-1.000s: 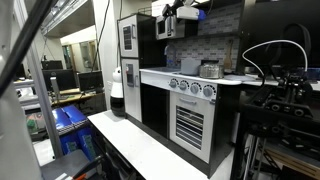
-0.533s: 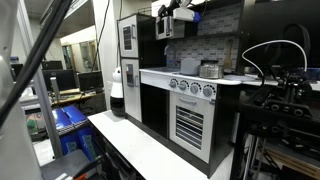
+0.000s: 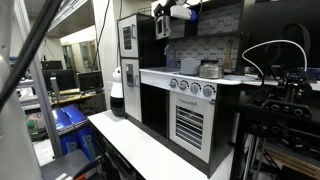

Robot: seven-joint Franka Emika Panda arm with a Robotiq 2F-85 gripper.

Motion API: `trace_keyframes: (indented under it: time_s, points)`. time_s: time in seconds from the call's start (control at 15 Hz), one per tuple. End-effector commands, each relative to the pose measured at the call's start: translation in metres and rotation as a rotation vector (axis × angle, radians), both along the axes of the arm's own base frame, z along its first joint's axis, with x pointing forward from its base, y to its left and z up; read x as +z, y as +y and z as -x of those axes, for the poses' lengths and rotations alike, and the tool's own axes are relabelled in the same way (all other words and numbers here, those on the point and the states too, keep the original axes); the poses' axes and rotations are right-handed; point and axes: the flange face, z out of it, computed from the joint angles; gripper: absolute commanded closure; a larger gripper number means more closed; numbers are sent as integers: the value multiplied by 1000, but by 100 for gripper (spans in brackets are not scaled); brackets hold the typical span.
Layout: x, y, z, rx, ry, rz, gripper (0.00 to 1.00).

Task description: Open the microwave door

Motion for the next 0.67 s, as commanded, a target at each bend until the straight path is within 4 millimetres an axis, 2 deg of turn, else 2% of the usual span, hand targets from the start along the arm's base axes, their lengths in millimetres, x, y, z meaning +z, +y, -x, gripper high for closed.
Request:
trace_keyframes:
  time_s: [0.0, 0.33, 0.6]
  points:
    - [3, 20, 25, 40, 5, 33, 0]
    - [5, 42, 53, 88, 3, 58, 0]
    - [6, 70, 68, 142, 5, 58, 0]
